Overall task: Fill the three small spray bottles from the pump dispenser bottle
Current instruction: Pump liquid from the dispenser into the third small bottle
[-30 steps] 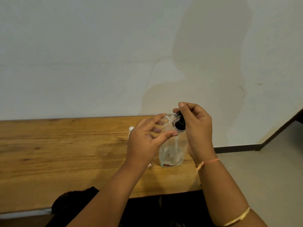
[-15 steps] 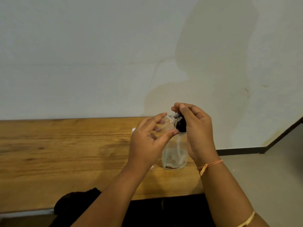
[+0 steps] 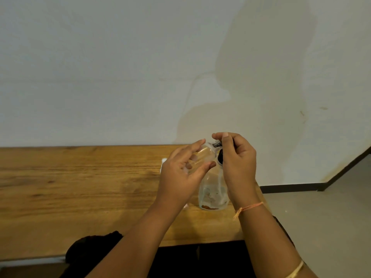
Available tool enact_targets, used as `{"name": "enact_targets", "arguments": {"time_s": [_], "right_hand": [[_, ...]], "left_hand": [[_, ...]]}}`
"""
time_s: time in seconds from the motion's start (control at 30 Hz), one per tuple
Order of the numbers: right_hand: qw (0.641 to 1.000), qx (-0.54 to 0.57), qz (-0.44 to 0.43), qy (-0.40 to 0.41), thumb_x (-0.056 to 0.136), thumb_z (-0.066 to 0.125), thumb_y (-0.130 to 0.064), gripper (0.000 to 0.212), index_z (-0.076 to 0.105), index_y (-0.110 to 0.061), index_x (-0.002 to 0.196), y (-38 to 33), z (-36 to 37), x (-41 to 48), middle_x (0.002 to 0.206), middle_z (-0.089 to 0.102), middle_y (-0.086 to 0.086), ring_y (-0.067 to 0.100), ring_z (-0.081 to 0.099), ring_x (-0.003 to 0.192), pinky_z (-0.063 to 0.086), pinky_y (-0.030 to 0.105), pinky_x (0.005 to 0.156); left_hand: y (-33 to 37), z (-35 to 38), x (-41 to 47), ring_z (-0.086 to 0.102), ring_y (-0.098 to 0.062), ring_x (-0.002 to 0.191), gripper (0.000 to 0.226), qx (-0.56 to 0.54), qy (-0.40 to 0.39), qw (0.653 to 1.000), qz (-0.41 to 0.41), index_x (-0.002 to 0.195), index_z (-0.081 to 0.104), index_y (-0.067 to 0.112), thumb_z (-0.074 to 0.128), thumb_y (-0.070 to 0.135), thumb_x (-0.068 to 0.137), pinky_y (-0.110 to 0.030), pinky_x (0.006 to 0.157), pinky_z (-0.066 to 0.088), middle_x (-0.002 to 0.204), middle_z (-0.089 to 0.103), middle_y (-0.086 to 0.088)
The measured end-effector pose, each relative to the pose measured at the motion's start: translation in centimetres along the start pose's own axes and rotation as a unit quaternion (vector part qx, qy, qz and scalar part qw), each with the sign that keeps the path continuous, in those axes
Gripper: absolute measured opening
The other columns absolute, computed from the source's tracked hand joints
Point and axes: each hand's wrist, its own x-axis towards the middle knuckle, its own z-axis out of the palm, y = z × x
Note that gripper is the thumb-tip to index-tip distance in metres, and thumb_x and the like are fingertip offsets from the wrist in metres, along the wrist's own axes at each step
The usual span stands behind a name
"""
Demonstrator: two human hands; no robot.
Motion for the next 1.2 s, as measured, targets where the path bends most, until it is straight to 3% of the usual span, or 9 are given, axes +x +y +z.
{"name": "enact_targets", "arguments": {"time_s": [0.2,0.37,0.6,0.77,0.9,1.03,1.1,1.2], "right_hand": [[1.000,-0.024,-0.010,-0.005,0.095,0.050,-0.020,0.021,0.070,-0.018,0.092,-0.7,-0.2,0.0,0.086,0.068,-0.010,0.002,0.063,0.082,0.051,0.016,0.073],[0.997,-0.062,-0.036,0.008,0.097,0.047,-0.019,0.025,0.070,-0.013,0.095,0.4,-0.5,0.2,0.064,0.057,-0.009,0.004,0.051,0.060,0.042,0.019,0.058],[0.999,-0.031,-0.009,-0.018,0.096,0.048,-0.018,0.025,0.072,-0.012,0.094,-0.1,-0.6,0.2,0.089,0.070,-0.005,0.007,0.064,0.087,0.051,0.021,0.076],[0.999,-0.024,-0.008,-0.023,0.096,0.047,-0.018,0.026,0.071,-0.012,0.088,-0.3,-0.6,0.3,0.085,0.070,-0.002,0.010,0.064,0.083,0.052,0.025,0.073],[0.999,-0.027,-0.014,-0.025,0.097,0.044,-0.019,0.031,0.069,-0.012,0.079,0.1,-0.6,0.2,0.076,0.067,0.009,0.026,0.062,0.075,0.053,0.037,0.068],[0.997,-0.059,-0.023,-0.033,0.098,0.043,-0.018,0.033,0.068,-0.006,0.078,0.3,-0.8,0.3,0.073,0.066,0.011,0.018,0.059,0.068,0.051,0.037,0.064],[0.998,-0.052,-0.016,-0.034,0.097,0.044,-0.019,0.032,0.069,-0.011,0.080,0.2,-1.0,0.1,0.074,0.067,0.011,0.021,0.059,0.069,0.052,0.035,0.064],[0.999,0.011,0.031,-0.029,0.096,0.047,-0.021,0.028,0.071,-0.015,0.085,-0.3,-1.1,0.0,0.081,0.071,0.001,0.016,0.066,0.080,0.053,0.029,0.073]], "left_hand": [[0.4,-0.5,0.2,0.054,0.000,0.093,0.050,0.021,0.005,0.999,0.030,0.115,0.050,0.048,0.069,0.042,0.070,-0.009,0.075,0.044,0.102,0.062,0.014],[-0.2,-0.2,0.4,0.055,0.003,0.096,0.054,0.004,-0.020,1.000,0.004,0.117,0.055,0.039,0.079,0.027,0.070,-0.005,0.076,0.043,0.105,0.061,0.014],[-0.3,-0.4,0.7,0.054,0.003,0.093,0.054,0.010,-0.010,0.999,0.033,0.117,0.055,0.038,0.079,0.027,0.070,-0.005,0.075,0.042,0.104,0.062,0.009],[-0.3,-0.9,1.1,0.057,-0.001,0.089,0.056,-0.006,-0.013,0.998,0.059,0.119,0.057,0.033,0.077,0.034,0.066,-0.006,0.074,0.043,0.103,0.063,0.008],[-0.4,-0.6,1.1,0.063,-0.001,0.090,0.060,-0.037,-0.051,0.997,0.038,0.121,0.054,0.037,0.074,0.038,0.064,-0.008,0.074,0.049,0.102,0.064,0.012],[-0.6,-0.6,1.3,0.065,-0.002,0.086,0.056,-0.056,-0.075,0.996,0.003,0.115,0.054,0.045,0.075,0.035,0.064,-0.014,0.076,0.053,0.103,0.063,0.011],[-0.6,-0.6,1.4,0.062,-0.002,0.080,0.057,-0.030,-0.079,0.996,0.012,0.116,0.053,0.046,0.075,0.034,0.066,-0.010,0.074,0.050,0.101,0.062,0.011],[-0.2,-0.7,1.5,0.061,-0.005,0.075,0.056,-0.013,-0.071,0.997,0.034,0.117,0.053,0.045,0.074,0.039,0.066,-0.008,0.074,0.047,0.099,0.062,0.012]]}}
